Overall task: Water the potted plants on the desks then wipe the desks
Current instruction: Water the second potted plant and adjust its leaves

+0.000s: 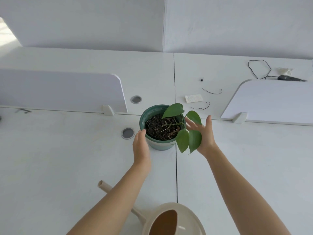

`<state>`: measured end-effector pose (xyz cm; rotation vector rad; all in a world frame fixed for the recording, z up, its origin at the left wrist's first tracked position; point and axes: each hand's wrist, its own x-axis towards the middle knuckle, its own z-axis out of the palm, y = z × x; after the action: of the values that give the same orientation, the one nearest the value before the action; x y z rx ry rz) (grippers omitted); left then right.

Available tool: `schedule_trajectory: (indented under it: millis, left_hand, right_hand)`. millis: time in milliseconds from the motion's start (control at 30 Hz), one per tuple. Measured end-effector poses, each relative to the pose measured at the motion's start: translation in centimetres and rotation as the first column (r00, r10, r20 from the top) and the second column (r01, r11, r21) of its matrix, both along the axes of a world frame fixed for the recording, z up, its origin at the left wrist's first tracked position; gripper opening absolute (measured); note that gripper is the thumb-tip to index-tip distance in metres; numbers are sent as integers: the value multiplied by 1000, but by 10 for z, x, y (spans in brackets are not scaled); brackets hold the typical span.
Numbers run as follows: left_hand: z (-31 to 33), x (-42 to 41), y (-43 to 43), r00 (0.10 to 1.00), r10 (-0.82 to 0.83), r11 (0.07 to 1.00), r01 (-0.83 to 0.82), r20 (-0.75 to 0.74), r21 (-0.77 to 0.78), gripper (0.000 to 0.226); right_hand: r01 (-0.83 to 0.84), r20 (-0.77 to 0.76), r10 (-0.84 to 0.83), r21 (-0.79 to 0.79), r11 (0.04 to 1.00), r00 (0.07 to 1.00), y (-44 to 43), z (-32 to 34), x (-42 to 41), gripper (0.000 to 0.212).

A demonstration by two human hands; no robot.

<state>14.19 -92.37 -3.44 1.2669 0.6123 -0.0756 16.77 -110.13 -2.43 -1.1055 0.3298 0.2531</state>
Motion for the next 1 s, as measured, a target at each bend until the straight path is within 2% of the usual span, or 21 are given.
schedule_trajectory:
  millis: [167, 233, 300, 400, 433, 667, 800, 900, 1000]
  left_hand:
    - [8, 28, 23, 1000, 2, 1000, -2, -13, 25, 12]
    - [12, 37, 22, 997, -82, 997, 82, 10, 16, 37]
    - [11, 38, 17, 993, -115, 993, 115, 33, 10, 45]
    - [9, 30, 10, 991, -129, 992, 130, 34, -8, 79]
    - [6, 29, 8, 991, -130, 991, 130, 35, -11, 82]
    - [6, -1, -17, 995, -52, 999, 53, 86, -12, 57]
    - [9, -12, -16, 997, -41, 999, 43, 68, -27, 55]
    - [18, -18, -9, 998, -56, 998, 56, 6, -40, 56]
    - [38, -42, 1, 995, -84, 992, 89, 49, -92, 50]
  right_hand:
    - [244, -35, -244, -5, 970, 969, 1, -19, -22, 63]
    - [239, -17, -238, 28, 971, 971, 12, -27, -31, 58]
    - [194, 22, -194, 29, 981, 981, 23, -31, -35, 59]
    - [164, 57, -165, 24, 986, 985, 30, -33, -33, 62]
    - [162, 62, -162, 13, 987, 985, 28, -33, -31, 62]
    - [113, 6, -113, -81, 990, 994, 18, -18, -10, 70]
    - [72, -25, -76, -128, 989, 997, 18, -8, -7, 68]
    - [105, -45, -113, -150, 983, 993, 16, -3, -18, 65]
    - [156, -60, -171, -199, 968, 983, 11, 4, -41, 65]
